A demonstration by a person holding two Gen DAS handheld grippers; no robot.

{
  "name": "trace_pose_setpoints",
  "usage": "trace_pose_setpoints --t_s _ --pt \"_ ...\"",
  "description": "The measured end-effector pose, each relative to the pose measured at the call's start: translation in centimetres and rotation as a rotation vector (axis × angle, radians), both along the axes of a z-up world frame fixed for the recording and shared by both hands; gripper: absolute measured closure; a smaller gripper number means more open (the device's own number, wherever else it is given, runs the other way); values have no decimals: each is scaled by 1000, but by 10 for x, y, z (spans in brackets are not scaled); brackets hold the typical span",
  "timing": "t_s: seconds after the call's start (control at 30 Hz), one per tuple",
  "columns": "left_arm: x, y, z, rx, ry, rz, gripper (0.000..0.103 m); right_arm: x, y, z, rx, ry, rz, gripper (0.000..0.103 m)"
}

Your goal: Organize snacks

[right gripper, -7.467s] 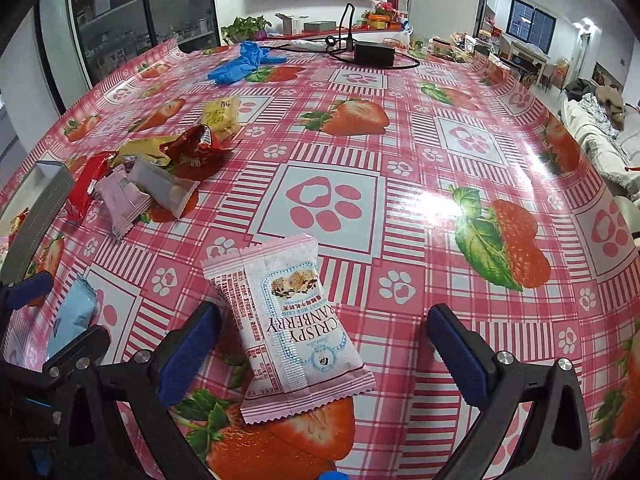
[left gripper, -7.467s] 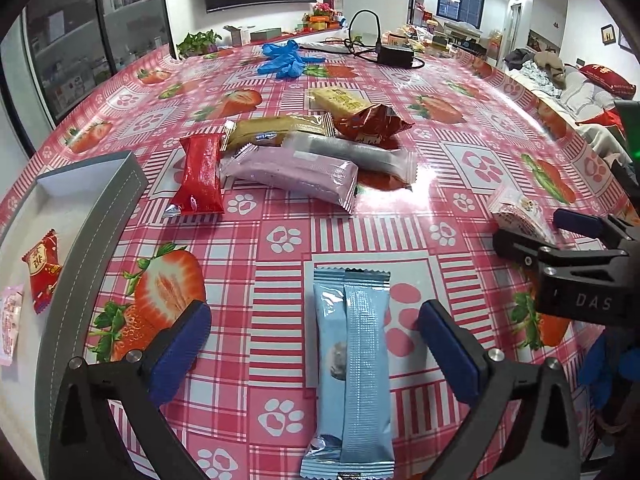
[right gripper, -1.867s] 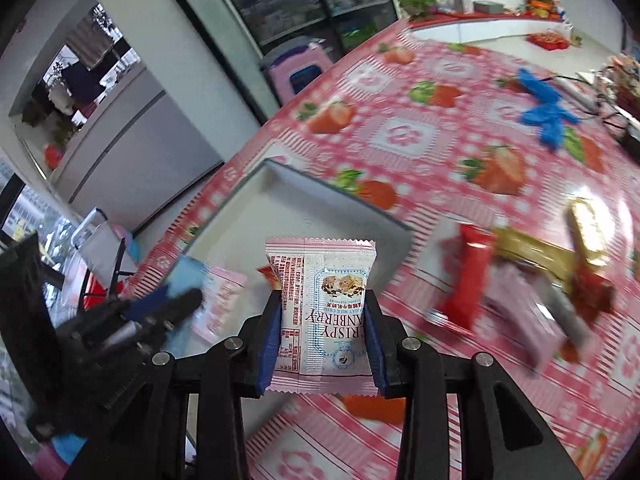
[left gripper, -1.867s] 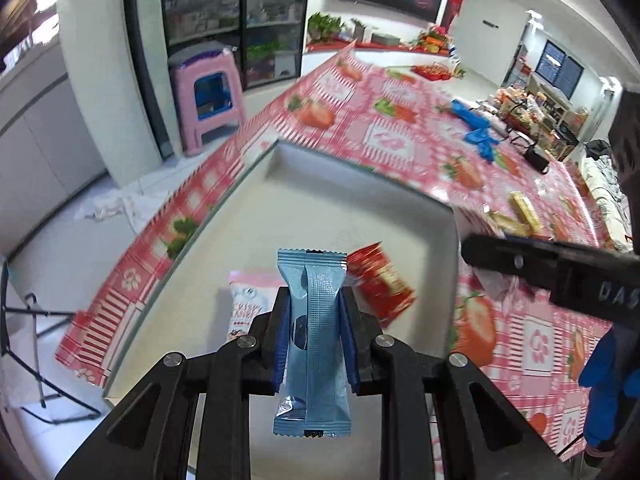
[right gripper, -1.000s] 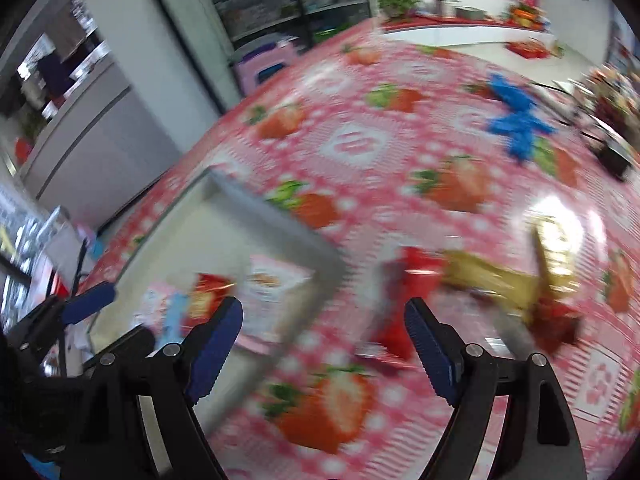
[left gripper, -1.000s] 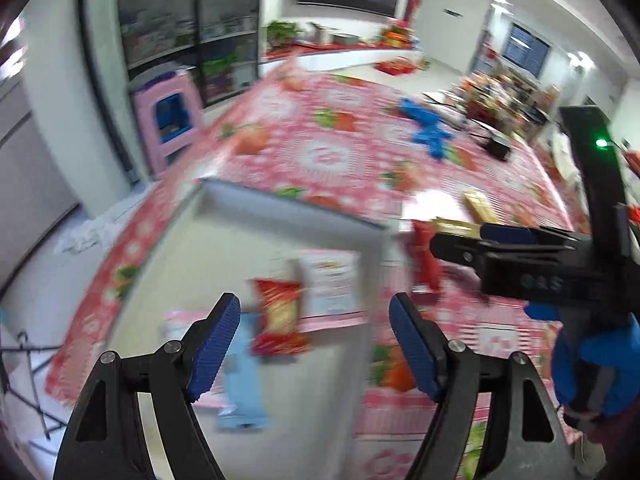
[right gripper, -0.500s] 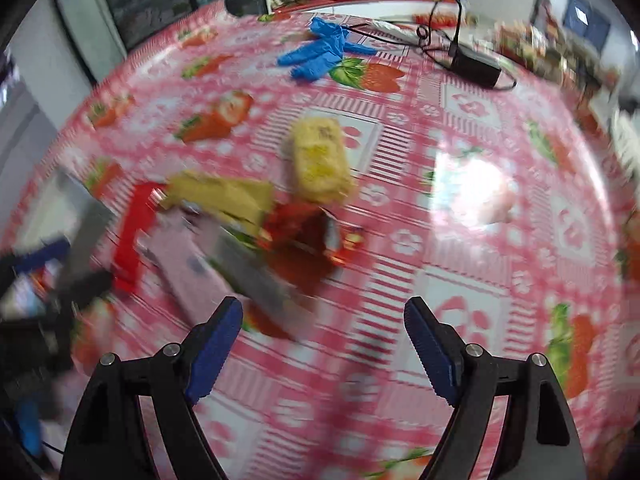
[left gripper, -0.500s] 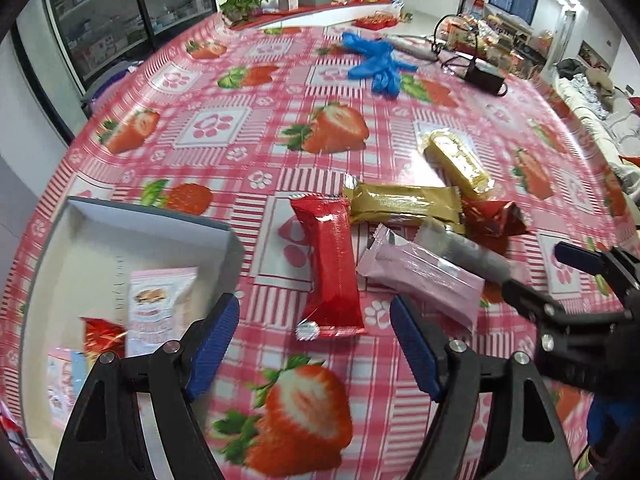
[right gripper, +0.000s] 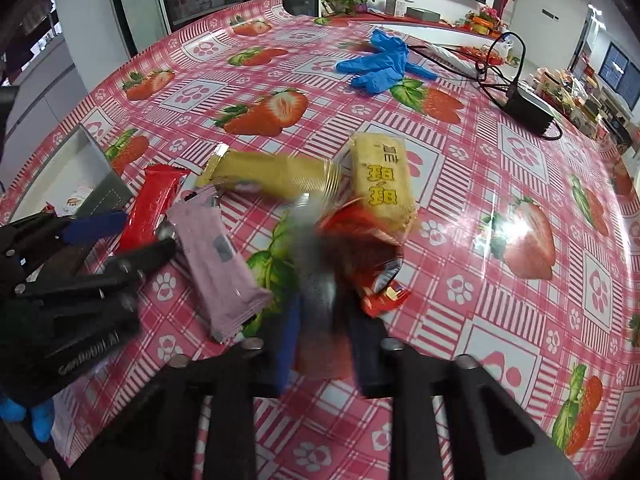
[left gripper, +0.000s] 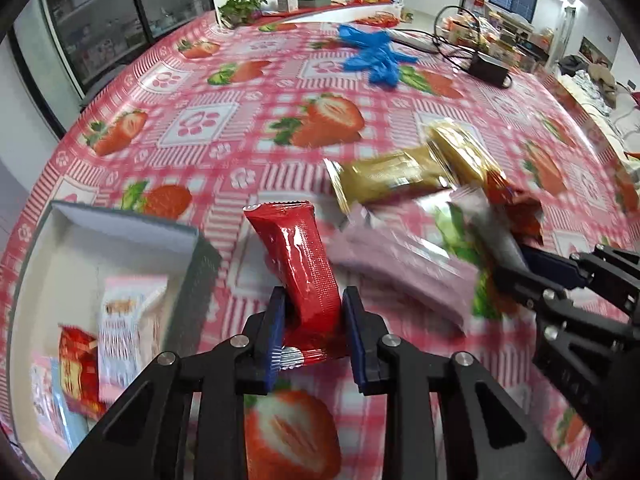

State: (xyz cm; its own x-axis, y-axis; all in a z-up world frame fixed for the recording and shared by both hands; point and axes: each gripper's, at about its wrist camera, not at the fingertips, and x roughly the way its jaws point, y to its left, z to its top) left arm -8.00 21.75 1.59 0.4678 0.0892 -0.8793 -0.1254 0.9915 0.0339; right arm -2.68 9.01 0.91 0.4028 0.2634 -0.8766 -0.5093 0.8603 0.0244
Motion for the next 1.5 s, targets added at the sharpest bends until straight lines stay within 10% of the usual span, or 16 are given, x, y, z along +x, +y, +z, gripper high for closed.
trace_pose_setpoints --t_s 0.37,0.47,0.53,0.57,0.6,1.5 --pt "-107 -41 0 -7 -35 -111 70 -89 -109 1 71 86 -271 81" --pt "-116 -41 0 8 -51 -121 38 -124 -130 0 78 83 -304 78" --pt "-117 -35 2 11 -66 -96 21 -134 -137 1 87 86 -313 44" --pt "-116 -31 4 1 -67 -83 21 -136 -141 2 82 73 -326 8" --pt "-114 -25 6 -21 -63 -68 21 -138 -143 5 70 40 -339 4" --pt "-84 -42 -16 -14 -142 -29 0 -117 -130 -17 42 -111 -391 0"
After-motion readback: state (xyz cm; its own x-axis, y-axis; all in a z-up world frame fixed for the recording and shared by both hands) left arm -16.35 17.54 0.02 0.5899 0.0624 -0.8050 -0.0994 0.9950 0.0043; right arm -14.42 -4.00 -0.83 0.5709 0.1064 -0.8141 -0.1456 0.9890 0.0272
